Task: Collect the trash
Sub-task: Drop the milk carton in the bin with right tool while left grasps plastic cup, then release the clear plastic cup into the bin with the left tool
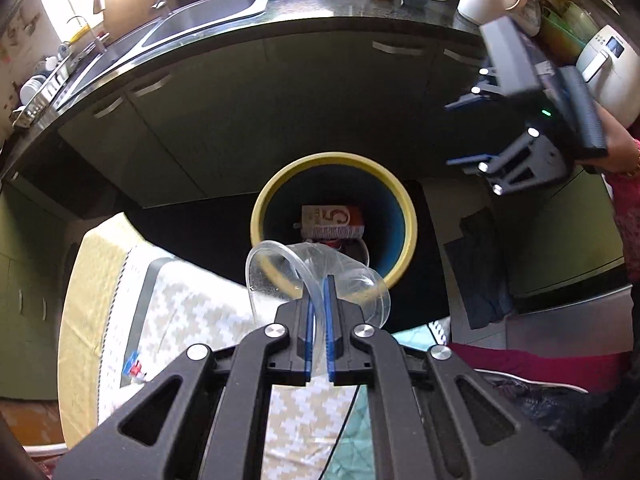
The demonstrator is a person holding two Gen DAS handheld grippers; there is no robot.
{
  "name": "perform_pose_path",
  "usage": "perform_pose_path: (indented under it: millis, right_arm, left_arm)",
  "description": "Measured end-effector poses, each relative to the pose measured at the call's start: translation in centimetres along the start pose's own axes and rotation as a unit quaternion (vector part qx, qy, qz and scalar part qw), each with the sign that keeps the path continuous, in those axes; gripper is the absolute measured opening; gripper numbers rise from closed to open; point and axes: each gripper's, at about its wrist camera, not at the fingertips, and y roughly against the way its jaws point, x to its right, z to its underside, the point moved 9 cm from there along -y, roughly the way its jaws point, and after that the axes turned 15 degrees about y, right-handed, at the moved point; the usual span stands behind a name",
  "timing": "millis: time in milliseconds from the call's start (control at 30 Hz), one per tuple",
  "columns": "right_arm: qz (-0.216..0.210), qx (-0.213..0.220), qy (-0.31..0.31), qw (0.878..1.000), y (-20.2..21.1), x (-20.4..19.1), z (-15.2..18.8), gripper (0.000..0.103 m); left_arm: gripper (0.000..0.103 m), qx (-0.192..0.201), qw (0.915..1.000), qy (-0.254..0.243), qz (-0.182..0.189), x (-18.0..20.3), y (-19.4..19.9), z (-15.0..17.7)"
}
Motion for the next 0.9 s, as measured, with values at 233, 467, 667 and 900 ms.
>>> perform_pose_path:
  millis: [233,467,667,900]
  right_arm:
    - [-0.001,-0.023,-0.037,0.999,0.4,0.2,6.5,0.066]
    - [-0.005,-0.019,-0.049,0.999,-0.3,0.6,8.0,0.066]
    - [-0.007,-0.002,0.000,1.000,0.1,-1.4,3.1,0.066]
    - [-0.029,0.037,0.078,0.996,1.7,-7.1,-7.5,0.066]
  left_arm:
    - [0.009,-0.023,0.9996,-0.015,-0.009,3.3,-9.7,-4.3]
    - [0.047,-0.029,0.9995,0.003,-0.012,3.1,-11.2,-4.0]
    - [0.047,0.019,0.9975,0.047,-0.050,-2.8,-1.6,0.5]
    - [0.048,0.035,0.9765,0.171,-0.127,-14.5,9.9,11.9]
